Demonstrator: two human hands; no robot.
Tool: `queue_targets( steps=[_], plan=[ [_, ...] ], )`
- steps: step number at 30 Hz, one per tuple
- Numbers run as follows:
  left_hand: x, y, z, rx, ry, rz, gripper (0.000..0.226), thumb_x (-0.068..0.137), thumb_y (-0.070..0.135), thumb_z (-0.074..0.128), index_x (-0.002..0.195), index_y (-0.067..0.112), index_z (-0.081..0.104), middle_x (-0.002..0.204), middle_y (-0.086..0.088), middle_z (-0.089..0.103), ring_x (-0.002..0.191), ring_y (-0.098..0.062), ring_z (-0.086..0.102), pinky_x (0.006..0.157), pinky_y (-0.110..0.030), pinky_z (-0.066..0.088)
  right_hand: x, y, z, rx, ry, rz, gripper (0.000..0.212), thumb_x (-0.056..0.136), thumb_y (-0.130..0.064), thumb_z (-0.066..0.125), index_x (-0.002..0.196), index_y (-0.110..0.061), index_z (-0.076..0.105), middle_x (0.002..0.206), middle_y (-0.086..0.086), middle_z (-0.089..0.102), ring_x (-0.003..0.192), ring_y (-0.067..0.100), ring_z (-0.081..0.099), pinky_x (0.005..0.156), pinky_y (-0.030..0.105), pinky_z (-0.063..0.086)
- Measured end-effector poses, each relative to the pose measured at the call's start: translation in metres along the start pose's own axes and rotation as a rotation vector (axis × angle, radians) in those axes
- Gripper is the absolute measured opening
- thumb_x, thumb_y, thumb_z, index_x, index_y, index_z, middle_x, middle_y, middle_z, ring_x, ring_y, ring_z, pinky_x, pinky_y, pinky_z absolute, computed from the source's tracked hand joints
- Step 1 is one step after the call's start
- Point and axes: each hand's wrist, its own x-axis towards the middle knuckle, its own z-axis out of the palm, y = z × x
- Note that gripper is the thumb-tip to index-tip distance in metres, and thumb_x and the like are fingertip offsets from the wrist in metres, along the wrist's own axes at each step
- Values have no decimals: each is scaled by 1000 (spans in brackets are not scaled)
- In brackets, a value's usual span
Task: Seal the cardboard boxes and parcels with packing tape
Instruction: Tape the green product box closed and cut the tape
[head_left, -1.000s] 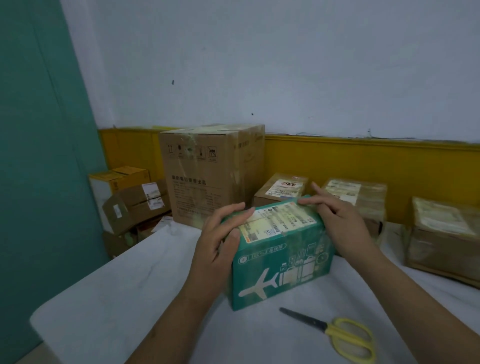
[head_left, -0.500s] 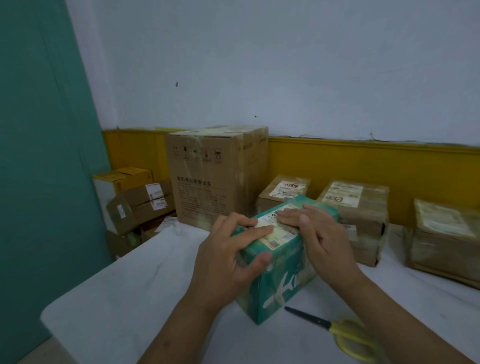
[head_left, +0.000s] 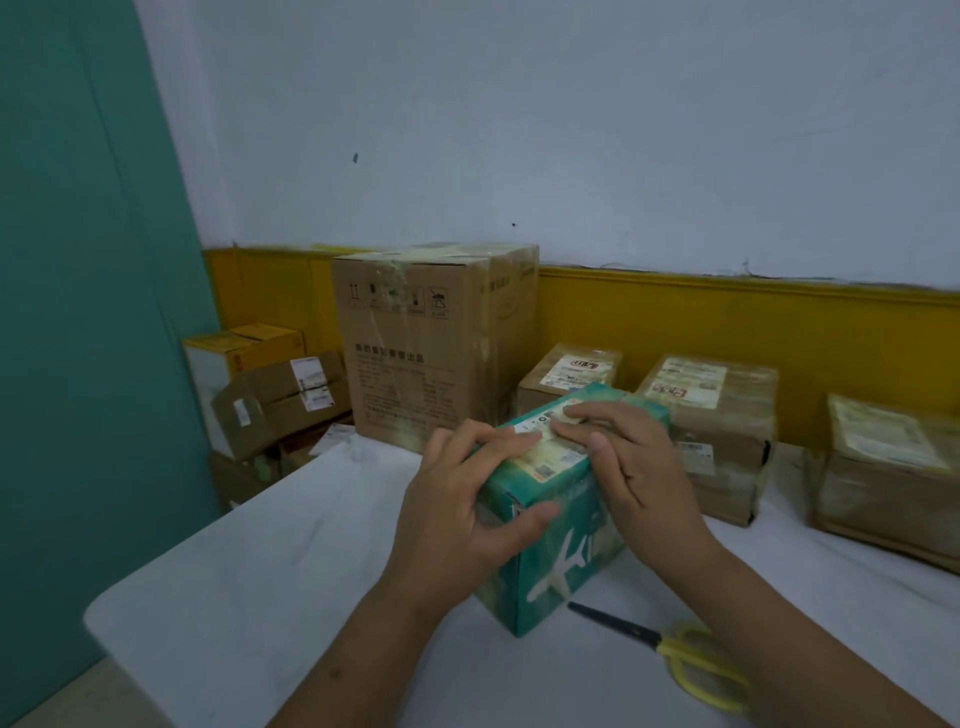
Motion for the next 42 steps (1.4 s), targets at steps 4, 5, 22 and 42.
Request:
queue_targets(
  steps=[4,5,22,42],
  plan=[
    [0,5,5,6,60,-32,49,80,62,57,115,31,70,112,25,51,109,-8,47,84,-8,37,7,-1,-2,-6,-33,14,47,102,-34,29,111,-23,74,115,-16,69,114,-7,56,113,31,33],
    [0,6,6,11,71,-41,48,81,61,56,113,29,72,112,24,51,109,-8,47,84,-7,36,7,-1,-2,-14,-38,21,47,102,-34,29,111,-23,74,114,-16,70,113,-8,56,112,31,34],
    [-77,43,-83,0,269,-416,43,95,41,59,134,25,51,130,4,45,122,-10,47,102,-27,42,-56,-142,-15,-114,-50,-168,27,99,-21,45,105,-10,69,103,4,64,96,19,58,85,29,46],
    [-174,97,-116,-563,-430,-1317,30,93,29,68,102,1,65,65,-8,64,50,-11,59,50,-22,52,-121,-168,20,259,-856,-101,37,104,-33,39,129,-24,64,130,-16,59,122,-4,46,106,13,26]
  ],
)
